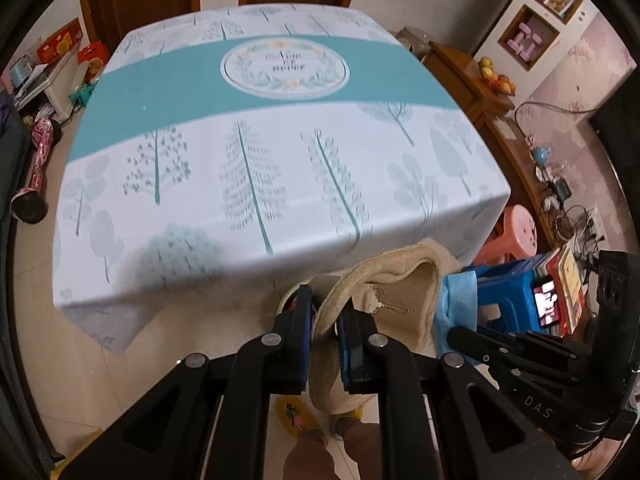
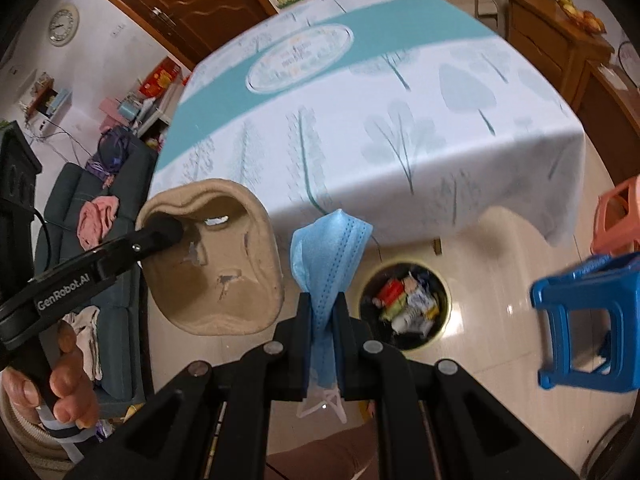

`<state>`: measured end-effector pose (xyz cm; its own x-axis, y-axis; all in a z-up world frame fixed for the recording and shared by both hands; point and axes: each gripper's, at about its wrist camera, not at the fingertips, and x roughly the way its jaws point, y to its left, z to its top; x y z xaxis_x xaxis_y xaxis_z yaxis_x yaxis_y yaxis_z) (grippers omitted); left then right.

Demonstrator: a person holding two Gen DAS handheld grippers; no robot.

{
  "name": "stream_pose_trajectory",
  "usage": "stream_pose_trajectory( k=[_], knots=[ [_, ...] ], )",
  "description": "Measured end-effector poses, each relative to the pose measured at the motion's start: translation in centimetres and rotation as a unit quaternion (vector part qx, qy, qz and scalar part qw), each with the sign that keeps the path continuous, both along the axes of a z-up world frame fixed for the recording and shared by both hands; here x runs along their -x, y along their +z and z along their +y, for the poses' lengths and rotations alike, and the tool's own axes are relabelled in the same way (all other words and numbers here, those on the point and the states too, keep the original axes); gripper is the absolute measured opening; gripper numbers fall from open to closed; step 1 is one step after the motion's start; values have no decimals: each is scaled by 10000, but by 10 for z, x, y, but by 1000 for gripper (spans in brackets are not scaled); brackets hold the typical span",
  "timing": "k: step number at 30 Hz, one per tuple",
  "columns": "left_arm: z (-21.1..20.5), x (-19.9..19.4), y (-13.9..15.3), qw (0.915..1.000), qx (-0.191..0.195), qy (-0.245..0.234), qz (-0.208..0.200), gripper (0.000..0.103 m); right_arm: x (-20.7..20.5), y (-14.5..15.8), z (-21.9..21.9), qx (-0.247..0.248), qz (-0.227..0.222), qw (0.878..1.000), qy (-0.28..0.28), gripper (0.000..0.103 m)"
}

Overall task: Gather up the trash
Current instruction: 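Carry the pulp tray and blue mask over the trash bin, then open both tools to drop the tray and mask into the bin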

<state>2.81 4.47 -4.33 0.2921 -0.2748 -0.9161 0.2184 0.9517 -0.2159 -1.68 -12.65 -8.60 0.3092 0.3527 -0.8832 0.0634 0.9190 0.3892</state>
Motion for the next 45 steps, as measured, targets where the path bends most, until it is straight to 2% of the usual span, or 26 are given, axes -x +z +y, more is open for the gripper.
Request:
stream_pose_trajectory(
  k=[9,12,18,27,32,34,36,39,41,42,43,45],
  knots=[
    [-23,27,-60,9990,-277,24,363,9,21,-58,-19,15,619,9980,-89,9],
    [-29,32,-83,9983,-343,144,445,9,21,-85,-27,-5,803,9968,-52,9],
    [-45,34,-150,9957,-411,446,698,9,17,-152,-39,20,1087,9941,69,9],
    [-67,28,-251,9932,-468,654,845,9,7,-248,-54,40,1307,9914,47,9],
    [-69,21,-292,9930,-559,665,796,10,-6,-292,-53,49,1289,9916,37,10],
    [-69,19,-307,9932,-574,648,782,10,-12,-309,-50,27,1244,9922,30,13],
    [-68,17,-324,9933,-608,623,756,14,-18,-322,-47,-20,1238,9923,43,13],
    [-67,14,-341,9936,-607,641,706,31,-25,-344,-44,-57,1203,9927,29,15],
    [-64,14,-349,9933,-634,678,690,64,-27,-355,-42,42,1200,9928,16,30],
    [-62,14,-353,9931,-640,702,683,71,-28,-360,-41,50,1187,9929,15,39],
    [-60,14,-357,9932,-621,735,659,78,-28,-365,-39,59,1163,9932,28,45],
    [-57,14,-365,9928,-621,777,666,84,-27,-369,-36,103,1116,9937,81,52]
  ],
)
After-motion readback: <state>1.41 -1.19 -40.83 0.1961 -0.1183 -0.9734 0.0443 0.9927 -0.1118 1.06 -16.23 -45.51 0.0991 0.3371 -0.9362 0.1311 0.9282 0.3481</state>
